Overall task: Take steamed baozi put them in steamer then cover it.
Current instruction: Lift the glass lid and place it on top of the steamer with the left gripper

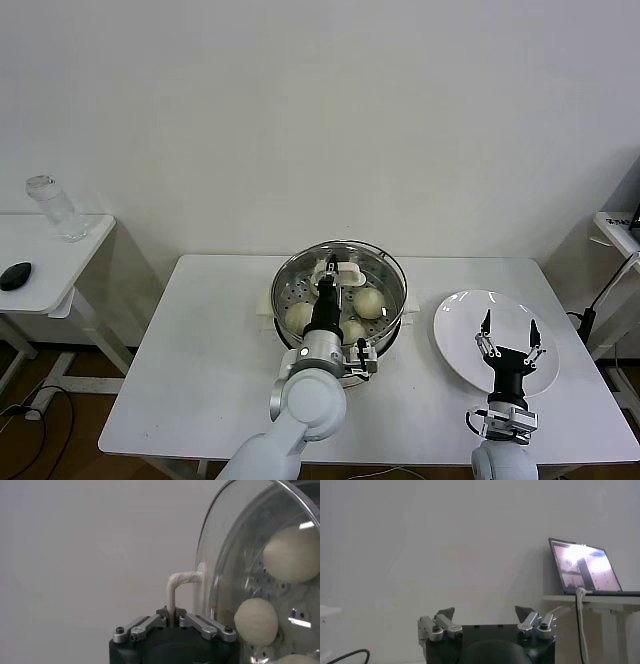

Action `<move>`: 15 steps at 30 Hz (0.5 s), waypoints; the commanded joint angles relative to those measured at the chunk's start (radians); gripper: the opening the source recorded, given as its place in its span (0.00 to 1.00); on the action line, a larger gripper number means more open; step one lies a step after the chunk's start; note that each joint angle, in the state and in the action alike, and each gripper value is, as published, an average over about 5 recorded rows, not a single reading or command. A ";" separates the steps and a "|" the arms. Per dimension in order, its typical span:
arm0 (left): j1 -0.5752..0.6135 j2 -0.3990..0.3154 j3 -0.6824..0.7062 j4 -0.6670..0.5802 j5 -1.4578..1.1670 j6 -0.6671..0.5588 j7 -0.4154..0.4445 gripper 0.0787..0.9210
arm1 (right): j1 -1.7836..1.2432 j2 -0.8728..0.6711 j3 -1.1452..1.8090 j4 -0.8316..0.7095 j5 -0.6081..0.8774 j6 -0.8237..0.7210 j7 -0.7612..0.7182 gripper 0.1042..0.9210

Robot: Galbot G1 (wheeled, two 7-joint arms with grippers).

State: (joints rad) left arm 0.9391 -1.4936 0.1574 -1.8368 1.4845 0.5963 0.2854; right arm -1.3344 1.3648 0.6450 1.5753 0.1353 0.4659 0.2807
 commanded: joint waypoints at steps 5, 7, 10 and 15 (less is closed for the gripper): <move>-0.007 -0.025 0.016 0.045 0.071 -0.018 0.005 0.14 | 0.004 0.001 0.000 -0.003 0.001 -0.001 0.000 0.88; -0.006 -0.025 0.015 0.052 0.078 -0.023 0.003 0.14 | 0.005 0.001 0.000 -0.003 0.001 -0.001 0.000 0.88; -0.005 -0.026 0.012 0.060 0.083 -0.027 -0.001 0.14 | 0.005 0.002 0.000 -0.004 0.001 0.000 0.000 0.88; 0.002 -0.026 0.010 0.067 0.095 -0.034 -0.007 0.14 | 0.005 0.003 0.000 -0.002 0.001 0.000 0.000 0.88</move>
State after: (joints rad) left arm 0.9364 -1.5154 0.1643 -1.7850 1.5505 0.5730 0.2852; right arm -1.3297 1.3669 0.6452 1.5721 0.1359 0.4658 0.2807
